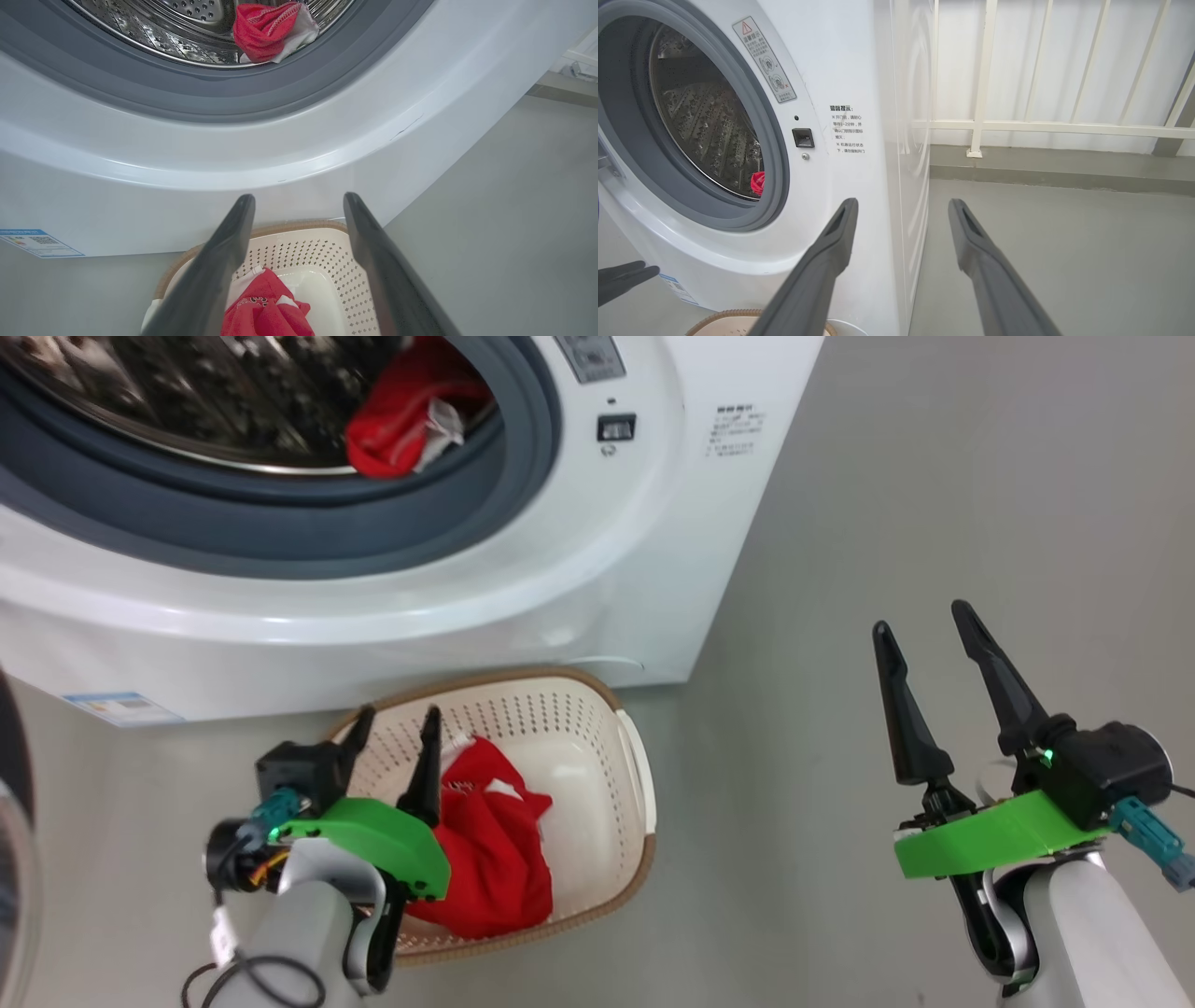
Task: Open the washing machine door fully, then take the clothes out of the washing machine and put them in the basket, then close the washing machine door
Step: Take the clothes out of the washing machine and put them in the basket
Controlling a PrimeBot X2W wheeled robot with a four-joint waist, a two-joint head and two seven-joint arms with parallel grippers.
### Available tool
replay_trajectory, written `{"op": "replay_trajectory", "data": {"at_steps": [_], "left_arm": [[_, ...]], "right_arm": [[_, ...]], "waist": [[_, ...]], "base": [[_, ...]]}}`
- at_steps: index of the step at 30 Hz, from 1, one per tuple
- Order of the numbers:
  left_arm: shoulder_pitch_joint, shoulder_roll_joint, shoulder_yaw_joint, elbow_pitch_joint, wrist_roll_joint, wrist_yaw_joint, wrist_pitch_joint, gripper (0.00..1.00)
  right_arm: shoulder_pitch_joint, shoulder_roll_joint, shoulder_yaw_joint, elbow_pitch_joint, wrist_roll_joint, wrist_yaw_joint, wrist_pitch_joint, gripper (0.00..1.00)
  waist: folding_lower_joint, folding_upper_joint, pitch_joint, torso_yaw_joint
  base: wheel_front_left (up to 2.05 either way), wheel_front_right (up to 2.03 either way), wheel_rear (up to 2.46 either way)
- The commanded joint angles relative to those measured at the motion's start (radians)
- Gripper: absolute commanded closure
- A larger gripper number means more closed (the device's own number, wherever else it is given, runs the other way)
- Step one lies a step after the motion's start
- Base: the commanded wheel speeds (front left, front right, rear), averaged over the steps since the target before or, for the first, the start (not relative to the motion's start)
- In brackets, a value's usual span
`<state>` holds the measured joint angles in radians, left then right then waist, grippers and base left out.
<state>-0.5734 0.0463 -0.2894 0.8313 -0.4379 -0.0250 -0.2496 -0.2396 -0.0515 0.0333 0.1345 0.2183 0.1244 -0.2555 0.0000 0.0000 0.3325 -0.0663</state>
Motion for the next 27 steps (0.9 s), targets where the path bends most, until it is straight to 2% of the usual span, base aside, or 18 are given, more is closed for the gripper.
{"op": "replay_trajectory", "data": {"at_steps": [1, 7, 12, 27], "left_arm": [[0.050, 0.031, 0.058, -0.116, 0.046, 0.021, -0.012, 0.00], [0.172, 0.032, 0.172, -0.376, 0.131, 0.020, -0.012, 0.00], [0.235, 0.033, 0.217, -0.487, 0.198, 0.025, -0.012, 0.00], [0.388, 0.021, 0.302, -0.586, 0.228, -0.026, -0.012, 0.00]], "right_arm": [[0.013, 0.001, 0.013, -0.025, -0.009, 0.006, -0.006, 0.00], [0.033, 0.001, 0.011, -0.022, 0.006, 0.006, -0.006, 0.00], [0.054, 0.001, -0.006, -0.020, 0.010, 0.006, -0.006, 0.00], [0.134, 0.001, -0.059, -0.026, -0.022, 0.006, -0.006, 0.00]], "waist": [[0.0000, 0.0000, -0.055, 0.030], [0.0000, 0.0000, -0.112, 0.030], [0.0000, 0.0000, -0.150, 0.033], [0.0000, 0.0000, -0.263, 0.045]], "base": [[0.00, 0.00, 0.00], [0.00, 0.00, 0.00], [0.00, 0.00, 0.00], [0.00, 0.00, 0.00]]}}
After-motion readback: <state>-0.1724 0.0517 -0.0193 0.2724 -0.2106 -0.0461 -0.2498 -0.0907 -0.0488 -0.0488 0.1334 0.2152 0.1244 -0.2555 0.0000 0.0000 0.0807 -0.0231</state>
